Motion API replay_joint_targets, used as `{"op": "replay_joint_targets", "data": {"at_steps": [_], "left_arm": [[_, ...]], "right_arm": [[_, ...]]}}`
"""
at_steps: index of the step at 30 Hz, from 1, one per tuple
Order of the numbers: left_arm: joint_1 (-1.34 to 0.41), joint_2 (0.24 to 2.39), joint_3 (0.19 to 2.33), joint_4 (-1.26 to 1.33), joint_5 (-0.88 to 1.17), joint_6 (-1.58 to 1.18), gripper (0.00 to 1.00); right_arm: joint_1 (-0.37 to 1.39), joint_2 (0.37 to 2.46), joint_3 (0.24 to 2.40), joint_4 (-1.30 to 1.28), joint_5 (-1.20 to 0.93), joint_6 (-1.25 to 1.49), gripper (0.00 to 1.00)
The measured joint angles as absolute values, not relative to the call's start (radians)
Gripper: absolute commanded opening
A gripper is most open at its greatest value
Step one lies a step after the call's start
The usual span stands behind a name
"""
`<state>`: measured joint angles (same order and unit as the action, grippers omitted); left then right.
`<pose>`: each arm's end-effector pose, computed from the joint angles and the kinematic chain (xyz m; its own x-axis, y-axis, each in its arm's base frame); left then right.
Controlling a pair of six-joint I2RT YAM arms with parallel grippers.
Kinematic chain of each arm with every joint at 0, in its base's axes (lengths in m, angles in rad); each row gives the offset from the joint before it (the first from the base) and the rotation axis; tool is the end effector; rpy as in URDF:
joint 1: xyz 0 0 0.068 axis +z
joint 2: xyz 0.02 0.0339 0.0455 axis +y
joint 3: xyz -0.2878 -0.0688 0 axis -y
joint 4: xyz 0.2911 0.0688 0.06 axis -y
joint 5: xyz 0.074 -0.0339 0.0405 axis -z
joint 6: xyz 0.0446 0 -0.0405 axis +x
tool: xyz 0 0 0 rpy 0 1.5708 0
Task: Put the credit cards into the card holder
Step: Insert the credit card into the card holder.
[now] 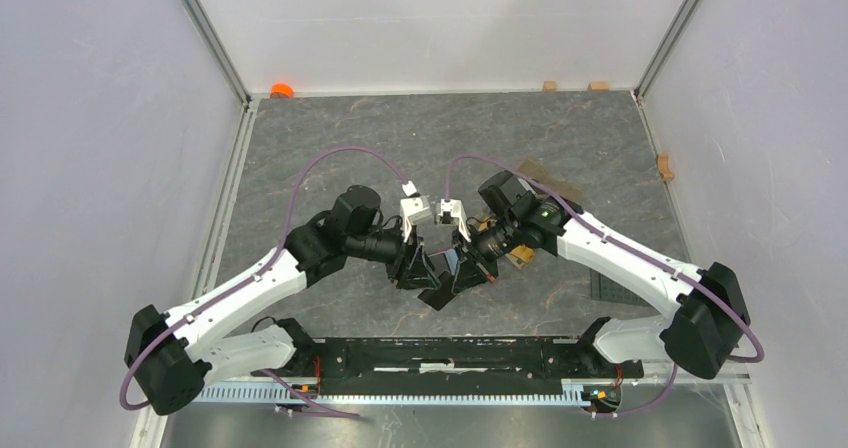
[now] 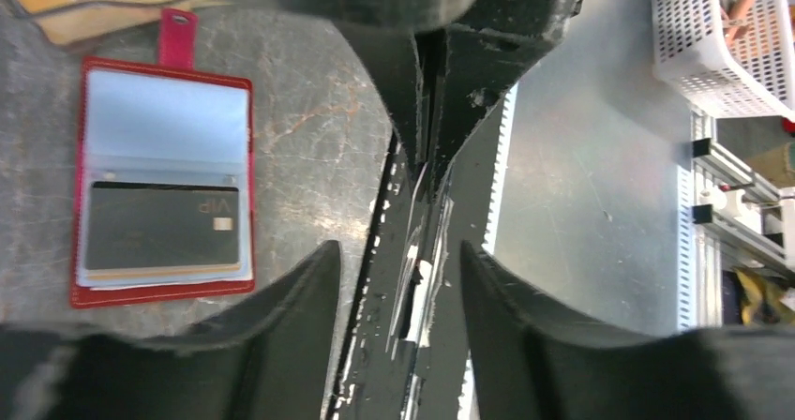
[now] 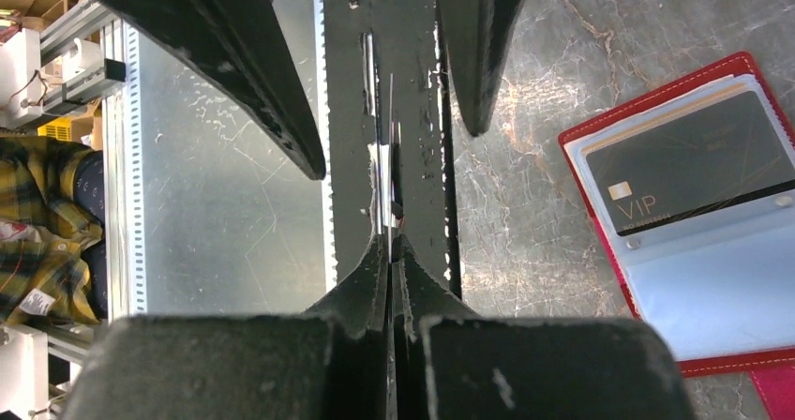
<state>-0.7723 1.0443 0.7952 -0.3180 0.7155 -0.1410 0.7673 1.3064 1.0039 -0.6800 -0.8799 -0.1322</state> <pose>0.1680 -0.2045 0.2909 -0.5107 0.3494 -0.7856 0.8598 0.2057 -0.4674 0.1902 0.2312 0.2767 -0.4947 -0.5938 -0.6346 -0.8226 0.0842 0.5624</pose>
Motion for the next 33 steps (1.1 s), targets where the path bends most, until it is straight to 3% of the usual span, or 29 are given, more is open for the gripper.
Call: {"op": "replay_joint_targets", "data": {"at_steps": [2,10,11,13,19,28,30,33], "left_arm": [[-0.788,1.059,0.796,-0.322,0.719,-0.132,0.41],[-0.816,1.089,0.797,-0.334,0.716,-0.116,0.42],[-0.816,1.089,0.797,-0.334,0.716,-0.115,0.44],[-0.817,1.091,0.797,-0.334,0.716,-0.114,0.57],[-0.820,1.100,0.805,-0.338,0.693,-0.109,0.59],[-0.822,1.100,0.808,-0.333,0.707,-0.108,0.25],[-0.823,1.099,0.809,-0.332,0.717,-0.109,0.27],[-0.825,1.097,0.810,-0.329,0.725,-0.109,0.40]], "right_arm": [[0.770,1.315,1.004,-0.681,-0.885,-0.136,0.00],[0.773,1.317,1.005,-0.712,-0.892,-0.140,0.00],[0.772,1.317,1.005,-0.713,-0.894,-0.140,0.00],[0.772,1.317,1.005,-0.715,-0.899,-0.140,0.00],[0.772,1.317,1.005,-0.724,-0.914,-0.140,0.00],[0.772,1.306,1.005,-0.719,-0.923,-0.134,0.00],[0.772,1.304,1.005,-0.717,-0.921,-0.131,0.00],[0.772,1.300,1.005,-0.717,-0.917,-0.127,0.00]]}}
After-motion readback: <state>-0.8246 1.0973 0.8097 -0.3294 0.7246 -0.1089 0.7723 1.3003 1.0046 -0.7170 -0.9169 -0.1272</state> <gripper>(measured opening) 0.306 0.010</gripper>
